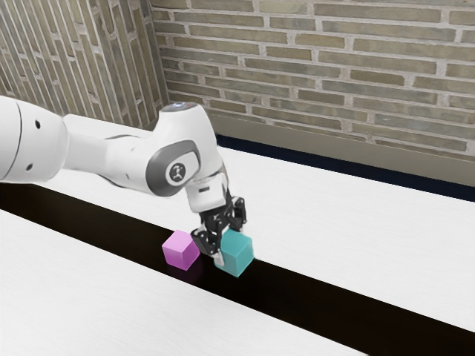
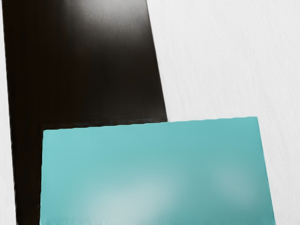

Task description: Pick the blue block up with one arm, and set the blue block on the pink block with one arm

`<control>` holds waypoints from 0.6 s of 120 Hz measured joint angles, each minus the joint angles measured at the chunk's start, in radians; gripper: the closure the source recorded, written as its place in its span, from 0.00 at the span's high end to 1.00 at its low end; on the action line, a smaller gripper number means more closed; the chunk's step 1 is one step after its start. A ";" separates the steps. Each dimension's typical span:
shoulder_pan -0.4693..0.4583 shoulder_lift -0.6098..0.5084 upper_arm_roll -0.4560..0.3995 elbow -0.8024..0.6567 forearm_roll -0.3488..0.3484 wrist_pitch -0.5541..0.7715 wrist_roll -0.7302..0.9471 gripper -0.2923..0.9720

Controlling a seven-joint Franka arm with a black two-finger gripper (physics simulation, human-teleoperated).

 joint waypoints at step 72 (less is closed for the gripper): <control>0.204 0.008 0.011 0.005 0.002 -0.108 0.113 0.50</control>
